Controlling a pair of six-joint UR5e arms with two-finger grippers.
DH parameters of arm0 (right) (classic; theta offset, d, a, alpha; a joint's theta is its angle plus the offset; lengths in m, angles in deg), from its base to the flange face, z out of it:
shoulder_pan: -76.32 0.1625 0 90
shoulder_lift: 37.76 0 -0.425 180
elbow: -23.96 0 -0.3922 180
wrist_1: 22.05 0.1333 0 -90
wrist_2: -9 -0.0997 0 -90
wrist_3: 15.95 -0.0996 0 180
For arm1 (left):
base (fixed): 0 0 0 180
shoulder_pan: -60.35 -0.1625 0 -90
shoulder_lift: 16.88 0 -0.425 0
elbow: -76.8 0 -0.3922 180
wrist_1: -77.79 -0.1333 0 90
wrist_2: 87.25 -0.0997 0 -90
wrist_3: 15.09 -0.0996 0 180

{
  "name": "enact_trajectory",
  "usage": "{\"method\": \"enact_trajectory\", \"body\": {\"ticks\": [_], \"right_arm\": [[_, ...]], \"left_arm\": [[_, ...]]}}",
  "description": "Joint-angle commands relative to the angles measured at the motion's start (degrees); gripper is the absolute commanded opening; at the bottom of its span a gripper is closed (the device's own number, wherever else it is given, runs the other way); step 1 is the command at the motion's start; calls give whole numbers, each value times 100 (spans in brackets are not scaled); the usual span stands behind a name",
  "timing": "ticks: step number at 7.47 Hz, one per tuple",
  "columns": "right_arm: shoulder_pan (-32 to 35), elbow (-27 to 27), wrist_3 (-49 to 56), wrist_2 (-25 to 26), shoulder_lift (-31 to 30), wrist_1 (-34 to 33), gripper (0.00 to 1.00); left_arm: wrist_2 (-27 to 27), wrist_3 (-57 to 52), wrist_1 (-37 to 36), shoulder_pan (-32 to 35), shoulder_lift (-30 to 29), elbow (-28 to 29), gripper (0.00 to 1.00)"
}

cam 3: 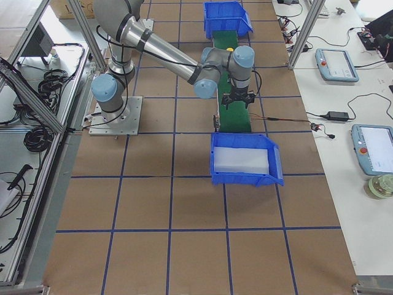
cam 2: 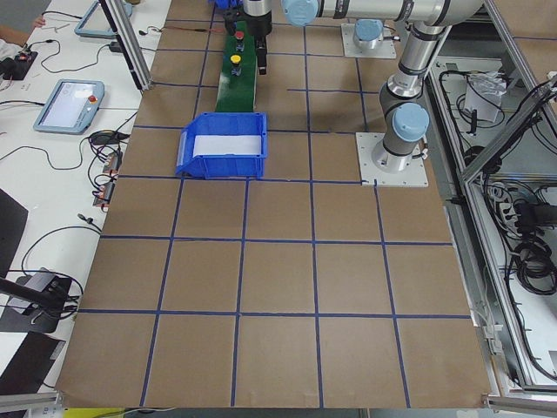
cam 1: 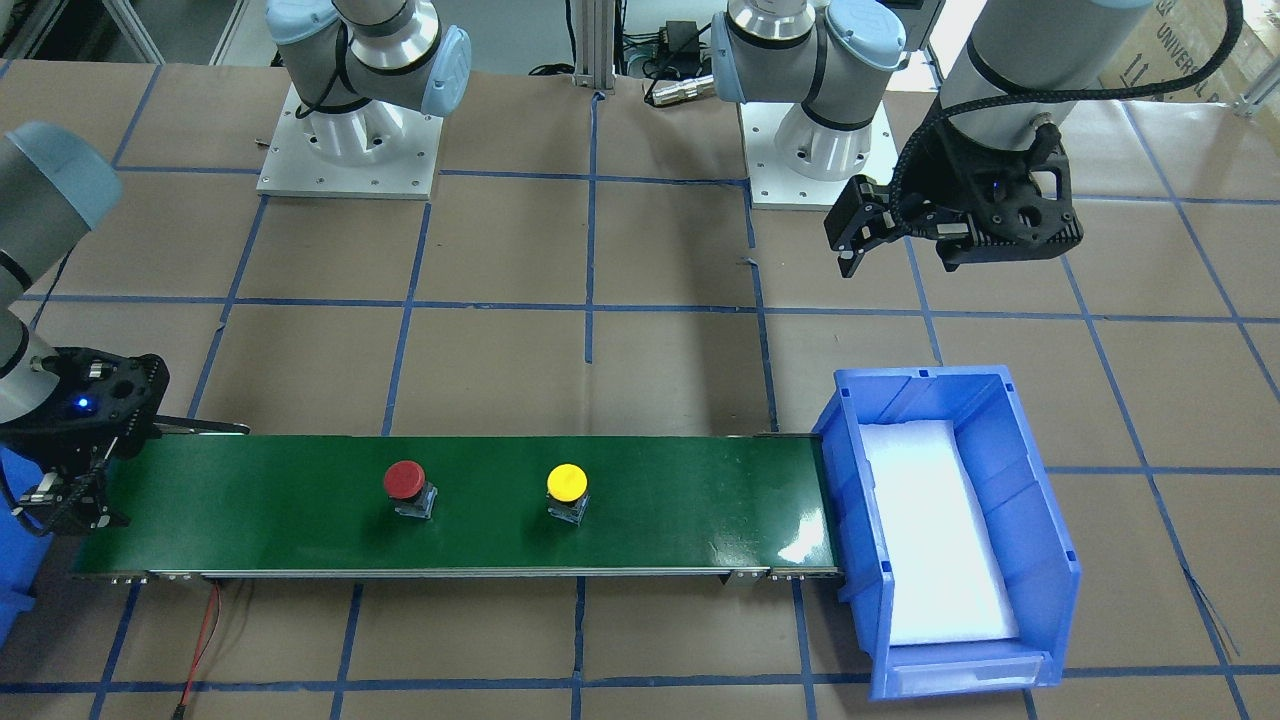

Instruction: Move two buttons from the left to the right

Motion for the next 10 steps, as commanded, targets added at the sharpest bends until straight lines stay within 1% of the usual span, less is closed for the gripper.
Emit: {"method": "enact_trajectory", "body": {"ticks": [1, 10], "right_arm": [[-1, -6, 8, 0, 30, -9, 100], [-1, -6, 25, 79, -22, -44, 100]], "left_arm": [[-1, 4, 52, 0, 15, -2, 100], [-10, -22, 53, 9, 6, -20, 100]]}}
